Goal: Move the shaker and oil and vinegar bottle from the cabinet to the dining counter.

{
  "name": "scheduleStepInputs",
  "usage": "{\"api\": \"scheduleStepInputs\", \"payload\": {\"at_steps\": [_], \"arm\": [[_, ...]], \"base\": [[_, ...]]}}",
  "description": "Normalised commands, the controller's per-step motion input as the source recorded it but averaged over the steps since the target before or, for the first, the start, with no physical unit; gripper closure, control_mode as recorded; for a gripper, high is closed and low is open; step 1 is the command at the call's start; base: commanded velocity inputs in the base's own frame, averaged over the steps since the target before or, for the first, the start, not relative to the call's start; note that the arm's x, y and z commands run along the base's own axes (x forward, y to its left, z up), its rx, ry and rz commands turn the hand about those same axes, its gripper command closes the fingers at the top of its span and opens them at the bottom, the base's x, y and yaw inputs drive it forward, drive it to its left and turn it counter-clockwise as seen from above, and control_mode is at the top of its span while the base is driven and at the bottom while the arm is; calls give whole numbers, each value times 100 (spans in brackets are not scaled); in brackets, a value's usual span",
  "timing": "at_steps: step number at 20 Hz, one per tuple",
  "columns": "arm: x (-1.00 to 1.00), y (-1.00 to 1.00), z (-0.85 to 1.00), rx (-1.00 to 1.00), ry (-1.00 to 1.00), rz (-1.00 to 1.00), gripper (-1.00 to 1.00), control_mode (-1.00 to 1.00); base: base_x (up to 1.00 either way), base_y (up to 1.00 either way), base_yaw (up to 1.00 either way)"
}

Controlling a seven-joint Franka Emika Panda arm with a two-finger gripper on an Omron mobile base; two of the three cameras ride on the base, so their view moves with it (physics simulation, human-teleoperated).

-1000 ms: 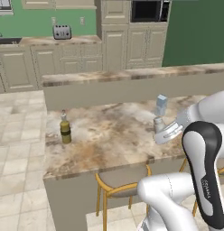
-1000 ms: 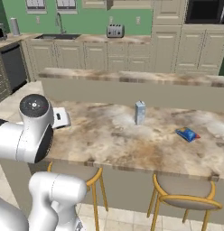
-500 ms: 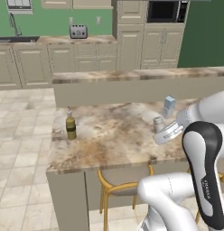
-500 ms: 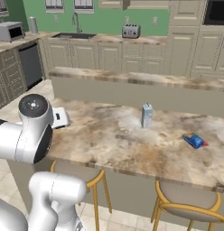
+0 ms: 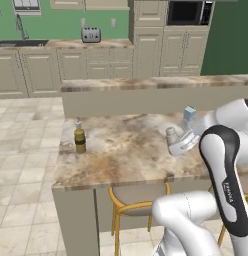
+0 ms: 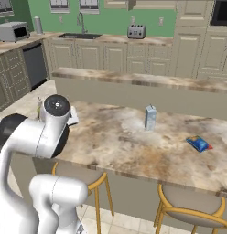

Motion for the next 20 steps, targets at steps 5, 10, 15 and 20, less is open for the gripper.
{"api": "scheduleStepInputs", "payload": {"at_steps": [5,10,15,20], "arm": [[65,-5,-17,5,-11,21,100,-100],[73,0,-26,2,-7,21,100,-100],[72,-2,-37,7,-4,20,100,-100],[75,-7,-48,8,0,20,100,-100]], "base": [[0,0,0],[0,0,0],[0,0,0],[0,0,0]]}}
